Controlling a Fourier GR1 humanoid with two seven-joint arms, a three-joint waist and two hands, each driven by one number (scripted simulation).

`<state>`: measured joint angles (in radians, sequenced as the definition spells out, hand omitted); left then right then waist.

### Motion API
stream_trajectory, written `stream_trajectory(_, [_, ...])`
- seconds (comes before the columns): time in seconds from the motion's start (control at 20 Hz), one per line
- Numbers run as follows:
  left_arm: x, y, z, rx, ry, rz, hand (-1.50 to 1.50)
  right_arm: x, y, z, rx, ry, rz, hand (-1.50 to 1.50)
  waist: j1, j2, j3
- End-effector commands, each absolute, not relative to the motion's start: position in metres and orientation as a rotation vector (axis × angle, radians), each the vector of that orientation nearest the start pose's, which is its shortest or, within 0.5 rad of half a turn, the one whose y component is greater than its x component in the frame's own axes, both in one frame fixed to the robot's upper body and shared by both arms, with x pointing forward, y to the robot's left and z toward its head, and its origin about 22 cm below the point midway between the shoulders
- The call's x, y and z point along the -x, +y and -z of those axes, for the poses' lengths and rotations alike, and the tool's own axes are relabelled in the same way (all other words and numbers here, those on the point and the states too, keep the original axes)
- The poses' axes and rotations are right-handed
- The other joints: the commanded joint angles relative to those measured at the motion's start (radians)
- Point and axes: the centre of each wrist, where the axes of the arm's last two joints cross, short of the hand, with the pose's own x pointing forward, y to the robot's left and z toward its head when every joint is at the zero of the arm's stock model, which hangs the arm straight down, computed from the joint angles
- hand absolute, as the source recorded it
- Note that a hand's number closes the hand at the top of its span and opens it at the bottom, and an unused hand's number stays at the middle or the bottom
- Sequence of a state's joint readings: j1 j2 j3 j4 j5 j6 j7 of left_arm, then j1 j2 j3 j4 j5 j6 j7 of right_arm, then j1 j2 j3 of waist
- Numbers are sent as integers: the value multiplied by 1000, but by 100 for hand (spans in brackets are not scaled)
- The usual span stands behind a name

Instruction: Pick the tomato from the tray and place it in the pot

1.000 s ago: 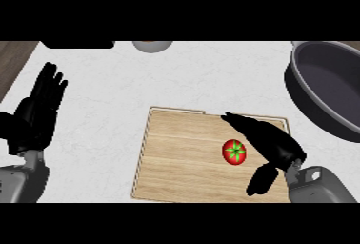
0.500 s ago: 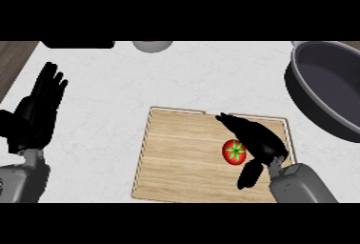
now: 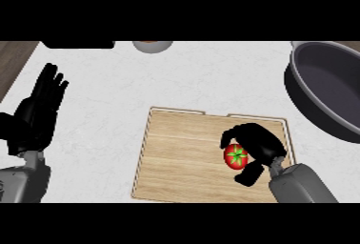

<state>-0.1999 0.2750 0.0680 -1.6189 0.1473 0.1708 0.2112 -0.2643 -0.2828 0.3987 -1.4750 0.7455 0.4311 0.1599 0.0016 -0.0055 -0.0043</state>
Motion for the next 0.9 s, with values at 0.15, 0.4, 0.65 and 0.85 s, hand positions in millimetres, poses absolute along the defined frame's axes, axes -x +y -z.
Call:
stream_trajectory(0.15, [-278,277,-85,-202,-1614,-72,0,-282,-160,-3,344,-1192,-1487,150,3,6,5])
stream_trajectory(0.4, [-282,291,-84,-208,-1612,-78,0,-239,-198,-27,296,-1253,-1573,150,-10,3,4])
stream_trajectory(0.65, [-274,288,-76,-227,-1593,-101,0,-154,-232,-23,134,-1329,-1737,150,-40,-5,5])
stream_trajectory(0.85, [-285,288,-85,-233,-1606,-94,0,-139,-275,-53,213,-1387,-1710,150,-32,2,4])
